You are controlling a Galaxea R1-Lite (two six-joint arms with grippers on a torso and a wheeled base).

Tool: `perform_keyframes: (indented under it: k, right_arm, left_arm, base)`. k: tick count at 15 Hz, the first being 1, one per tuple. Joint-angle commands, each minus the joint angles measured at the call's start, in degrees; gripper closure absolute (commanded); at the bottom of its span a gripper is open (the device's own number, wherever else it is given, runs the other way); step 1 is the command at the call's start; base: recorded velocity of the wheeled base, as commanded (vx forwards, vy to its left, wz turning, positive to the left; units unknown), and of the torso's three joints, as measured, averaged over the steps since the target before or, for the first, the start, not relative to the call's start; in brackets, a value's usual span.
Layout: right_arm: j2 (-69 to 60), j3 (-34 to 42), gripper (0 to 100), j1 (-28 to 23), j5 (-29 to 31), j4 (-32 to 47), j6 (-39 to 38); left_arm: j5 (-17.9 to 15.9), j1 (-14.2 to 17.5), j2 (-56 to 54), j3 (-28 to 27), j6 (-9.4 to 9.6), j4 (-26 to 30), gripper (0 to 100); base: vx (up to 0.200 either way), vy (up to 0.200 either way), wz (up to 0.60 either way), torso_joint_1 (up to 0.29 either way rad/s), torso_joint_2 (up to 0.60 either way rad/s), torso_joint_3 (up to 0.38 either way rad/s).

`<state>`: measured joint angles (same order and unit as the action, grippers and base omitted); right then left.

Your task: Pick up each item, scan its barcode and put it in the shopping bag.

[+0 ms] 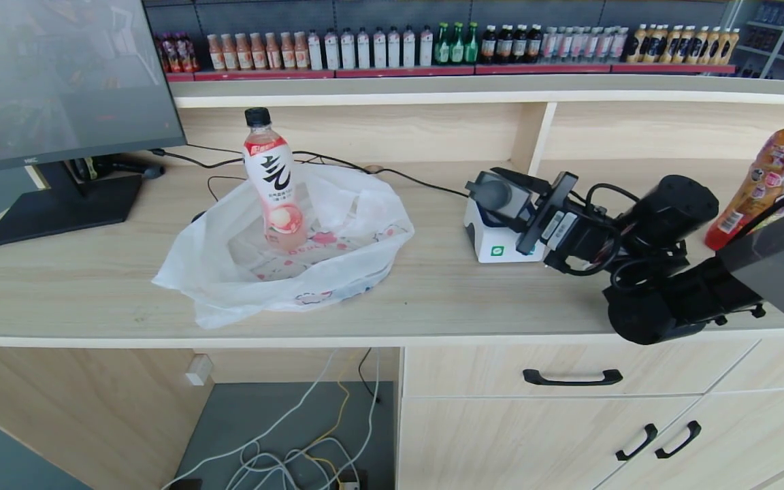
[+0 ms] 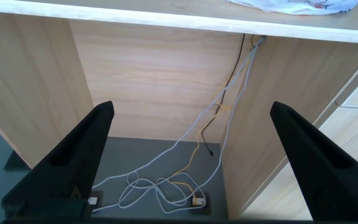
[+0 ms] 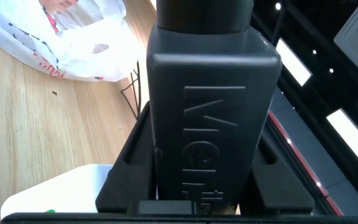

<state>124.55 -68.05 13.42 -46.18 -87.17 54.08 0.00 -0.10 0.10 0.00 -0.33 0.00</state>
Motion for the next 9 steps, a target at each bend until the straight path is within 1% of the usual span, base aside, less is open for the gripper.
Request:
perform_keyframes:
  k: [1,2,4,6,7,8,9]
  right_arm:
    - [-2.65,0.37,100,0.29,-0.05,0.08,-0.38]
    - [-3.7,0.99,100,0.64,0.3,0.08,-1.17]
    - [-7.04,3.1,100,1.34,2.94,0.16,-2.66]
    - [-9.77,5.65,100,3.54,5.92,-0.28,-7.23]
    - [-12.23,7.75,100,5.56,10.49,-0.72,-12.77]
    - [-14.25,8.46,100,7.41,14.63,-0.54,-14.88]
    - [-15.65,9.16,100,9.87,17.26,-0.19,-19.1]
  left_arm:
    - [0.0,0.01,-0.01,0.0,-0.02,0.0,0]
    - [0.0,0.01,-0.01,0.0,-0.02,0.0,0]
    - [0.0,0.01,-0.01,0.0,-0.02,0.0,0]
    - [0.0,0.01,-0.01,0.0,-0.02,0.0,0]
    - [0.0,0.01,-0.01,0.0,-0.02,0.0,0]
    - [0.0,0.01,-0.01,0.0,-0.02,0.0,0]
    - [0.0,0.01,-0.01,0.0,-0.02,0.0,0]
  base:
    - [0.0,0.0,0.0,0.0,0.0,0.0]
    - [0.0,0.0,0.0,0.0,0.0,0.0]
    - [0.0,0.0,0.0,0.0,0.0,0.0]
    - [0.0,0.0,0.0,0.0,0.0,0.0]
    - [0.0,0.0,0.0,0.0,0.0,0.0]
    - [0.0,0.0,0.0,0.0,0.0,0.0]
    - [0.0,0.0,0.0,0.0,0.0,0.0]
